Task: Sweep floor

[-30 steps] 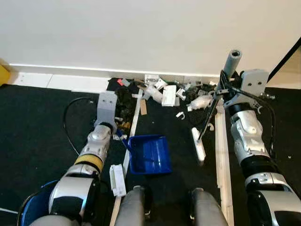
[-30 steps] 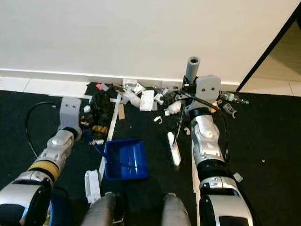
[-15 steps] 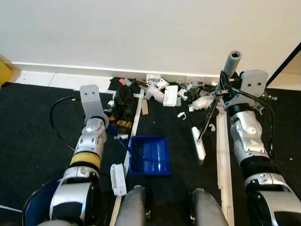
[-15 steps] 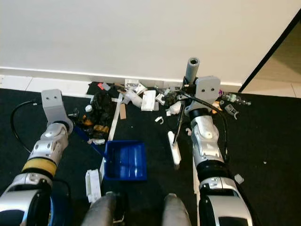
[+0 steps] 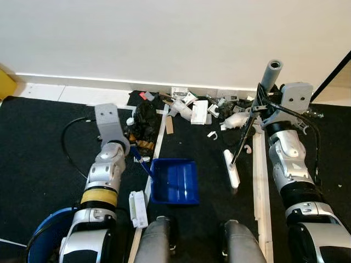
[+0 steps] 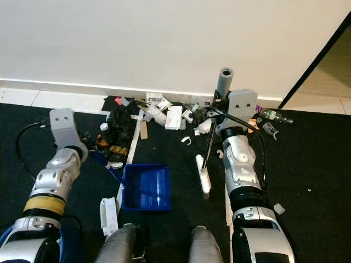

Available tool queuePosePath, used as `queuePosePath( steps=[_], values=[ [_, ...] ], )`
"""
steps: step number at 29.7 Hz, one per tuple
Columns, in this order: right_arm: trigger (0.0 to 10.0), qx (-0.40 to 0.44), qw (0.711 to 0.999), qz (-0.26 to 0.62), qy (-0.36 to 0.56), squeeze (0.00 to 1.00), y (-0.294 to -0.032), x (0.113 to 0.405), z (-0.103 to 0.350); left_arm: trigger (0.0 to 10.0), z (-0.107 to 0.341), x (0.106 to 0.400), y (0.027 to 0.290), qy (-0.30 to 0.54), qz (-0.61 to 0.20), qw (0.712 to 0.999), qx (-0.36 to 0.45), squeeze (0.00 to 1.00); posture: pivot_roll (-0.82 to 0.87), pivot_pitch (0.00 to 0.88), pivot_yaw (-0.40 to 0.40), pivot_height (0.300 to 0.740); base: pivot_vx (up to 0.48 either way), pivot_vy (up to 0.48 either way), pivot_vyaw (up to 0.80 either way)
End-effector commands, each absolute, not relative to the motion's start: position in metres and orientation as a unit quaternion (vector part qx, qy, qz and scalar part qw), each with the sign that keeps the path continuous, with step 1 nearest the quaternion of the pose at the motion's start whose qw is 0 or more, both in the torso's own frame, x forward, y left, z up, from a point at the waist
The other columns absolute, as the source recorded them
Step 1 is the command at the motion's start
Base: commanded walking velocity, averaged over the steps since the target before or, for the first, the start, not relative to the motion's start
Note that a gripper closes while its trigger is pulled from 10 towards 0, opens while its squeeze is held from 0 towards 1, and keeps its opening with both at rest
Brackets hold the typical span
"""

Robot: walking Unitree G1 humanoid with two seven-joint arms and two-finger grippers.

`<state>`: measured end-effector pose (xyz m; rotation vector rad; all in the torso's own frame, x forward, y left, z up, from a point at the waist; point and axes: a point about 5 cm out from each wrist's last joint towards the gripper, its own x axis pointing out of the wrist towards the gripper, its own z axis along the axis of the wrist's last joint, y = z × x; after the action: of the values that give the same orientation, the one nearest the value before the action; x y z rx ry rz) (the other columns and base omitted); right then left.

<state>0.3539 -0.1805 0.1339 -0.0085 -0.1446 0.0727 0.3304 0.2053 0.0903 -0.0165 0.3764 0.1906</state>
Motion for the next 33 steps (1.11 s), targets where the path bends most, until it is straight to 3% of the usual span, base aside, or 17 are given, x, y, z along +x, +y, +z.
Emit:
queuePosePath(
  steps=[1, 5, 6, 16, 33],
  values=[
    [10.0, -0.004, 0.996, 0.033, -0.082, 0.0, -0.183, 0.354, 0.136, 0.0, 0.079, 0.323, 0.208, 0.214, 0.1, 0.972, 0.009, 0.0, -0.07, 0.156, 0.079, 0.74, 0.0, 0.0, 0.0],
    [10.0, -0.004, 0.996, 0.03, -0.082, 0.0, -0.184, 0.354, 0.137, 0.0, 0.078, 0.319, 0.204, 0.205, 0.089, 0.975, 0.011, 0.0, -0.07, 0.156, 0.078, 0.74, 0.0, 0.0, 0.0],
    [10.0, -0.004, 0.996, 0.029, -0.082, 0.0, -0.185, 0.353, 0.137, 10.0, 0.082, 0.32, 0.201, 0.186, 0.078, 0.979, 0.013, 0.0, -0.07, 0.155, 0.078, 0.74, 0.0, 0.0, 0.0],
    [10.0, 0.012, 0.997, 0.038, -0.062, 0.0, -0.189, 0.346, 0.121, 10.0, 0.106, 0.324, 0.198, 0.125, 0.038, 0.991, -0.017, 0.0, -0.07, 0.145, 0.081, 0.74, 0.0, 0.0, 0.0],
    [10.0, 0.024, 0.996, 0.037, -0.075, 0.0, -0.187, 0.34, 0.114, 10.0, 0.115, 0.32, 0.208, 0.133, 0.03, 0.991, -0.021, 0.0, -0.07, 0.105, 0.098, 0.74, 0.0, 0.0, 0.0]
  ],
)
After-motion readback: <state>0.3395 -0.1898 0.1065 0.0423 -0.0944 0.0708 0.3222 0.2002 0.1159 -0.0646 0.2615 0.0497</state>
